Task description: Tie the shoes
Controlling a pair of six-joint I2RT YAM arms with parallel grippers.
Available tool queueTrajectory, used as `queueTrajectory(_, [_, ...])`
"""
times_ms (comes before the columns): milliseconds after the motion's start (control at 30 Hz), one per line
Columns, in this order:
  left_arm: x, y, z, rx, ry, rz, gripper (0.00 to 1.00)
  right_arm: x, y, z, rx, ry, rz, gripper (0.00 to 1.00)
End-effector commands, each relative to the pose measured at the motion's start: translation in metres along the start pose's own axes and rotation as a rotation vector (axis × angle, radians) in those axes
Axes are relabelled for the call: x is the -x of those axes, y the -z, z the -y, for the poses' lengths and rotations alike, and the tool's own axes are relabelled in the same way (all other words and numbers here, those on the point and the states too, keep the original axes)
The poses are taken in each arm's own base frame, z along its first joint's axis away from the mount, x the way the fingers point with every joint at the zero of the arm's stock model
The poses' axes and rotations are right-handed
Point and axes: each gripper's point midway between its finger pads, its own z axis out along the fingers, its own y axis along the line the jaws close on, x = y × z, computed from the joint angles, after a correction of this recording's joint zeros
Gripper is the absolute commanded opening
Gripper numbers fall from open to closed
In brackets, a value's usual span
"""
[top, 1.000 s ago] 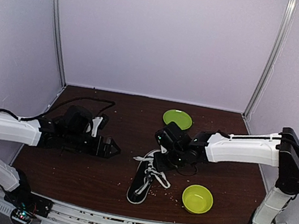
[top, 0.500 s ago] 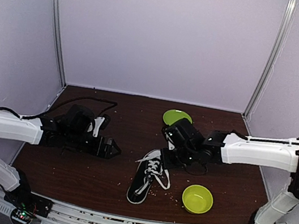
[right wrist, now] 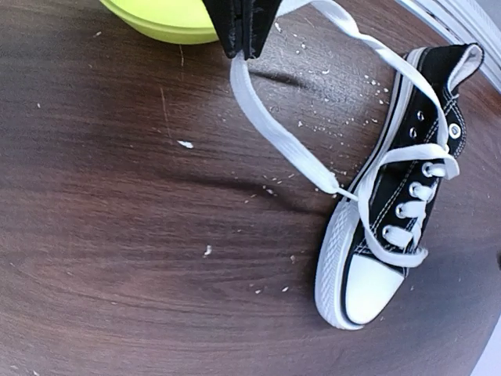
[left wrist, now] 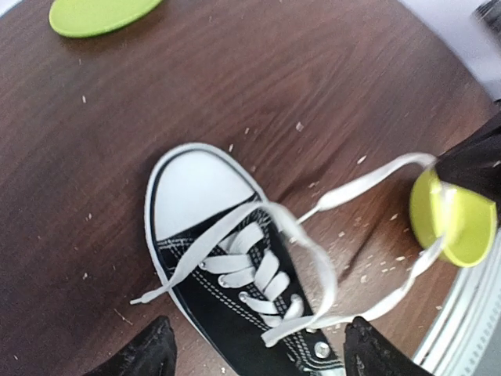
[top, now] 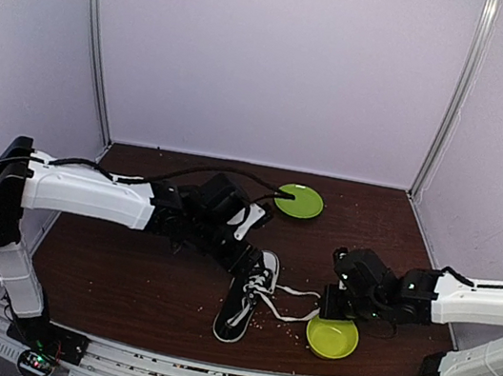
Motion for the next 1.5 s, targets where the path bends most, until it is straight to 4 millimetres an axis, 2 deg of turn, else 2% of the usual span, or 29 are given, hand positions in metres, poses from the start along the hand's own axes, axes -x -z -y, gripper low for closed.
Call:
queueTrajectory(0, [-0.012, -0.010, -0.021, 0.112, -0.009, -0.064, 0.75, 0.026, 0.021, 0.007, -0.016, -0.081, 0.129, 0.11])
queueTrajectory(100, [-0.007, -0.002, -0.032, 0.134, 0.062, -0.025, 0.78, 0.044, 0.033, 0.005, -0.033, -0.011, 0.181, 0.44])
queueTrajectory(167, [-0.002, 0.009, -0.045, 0.134, 0.135, 0.027, 0.82, 0.058, 0.037, -0.008, -0.020, 0.067, 0.193, 0.60])
queueTrajectory(233, [0.001, 0.024, -0.061, 0.128, 0.214, 0.091, 0.84, 0.069, 0.032, -0.029, -0.010, 0.178, 0.162, 0.68])
queueTrajectory(333, [-0.004, 0.044, -0.095, 0.120, 0.331, 0.163, 0.86, 0.084, 0.017, -0.059, -0.019, 0.304, 0.099, 0.72])
queueTrajectory(433, [-0.025, 0.058, -0.123, 0.147, 0.411, 0.172, 0.87, 0.091, -0.009, -0.090, 0.012, 0.392, 0.043, 0.72])
queueTrajectory(533, [-0.038, 0.075, -0.137, 0.176, 0.439, 0.194, 0.88, 0.095, -0.037, -0.116, 0.040, 0.448, -0.002, 0.73])
queueTrajectory(700, [-0.060, 0.090, -0.153, 0.196, 0.499, 0.221, 0.89, 0.088, -0.083, -0.131, 0.024, 0.514, -0.077, 0.72])
queueTrajectory(900, [-0.072, 0.093, -0.157, 0.185, 0.539, 0.228, 0.90, 0.076, -0.117, -0.131, -0.012, 0.566, -0.155, 0.67])
queueTrajectory(1033, [-0.073, 0.090, -0.155, 0.171, 0.545, 0.222, 0.90, 0.075, -0.123, -0.121, -0.062, 0.571, -0.152, 0.51])
queueTrajectory(1233, [-0.073, 0.089, -0.154, 0.163, 0.547, 0.221, 0.90, 0.079, -0.111, -0.118, -0.059, 0.565, -0.127, 0.22])
queueTrajectory(1300, [-0.074, 0.089, -0.153, 0.161, 0.550, 0.221, 0.90, 0.081, -0.105, -0.120, -0.046, 0.563, -0.114, 0.21])
queueTrajectory(1467, [-0.077, 0.087, -0.153, 0.156, 0.555, 0.217, 0.90, 0.077, -0.098, -0.127, 0.013, 0.580, -0.116, 0.32])
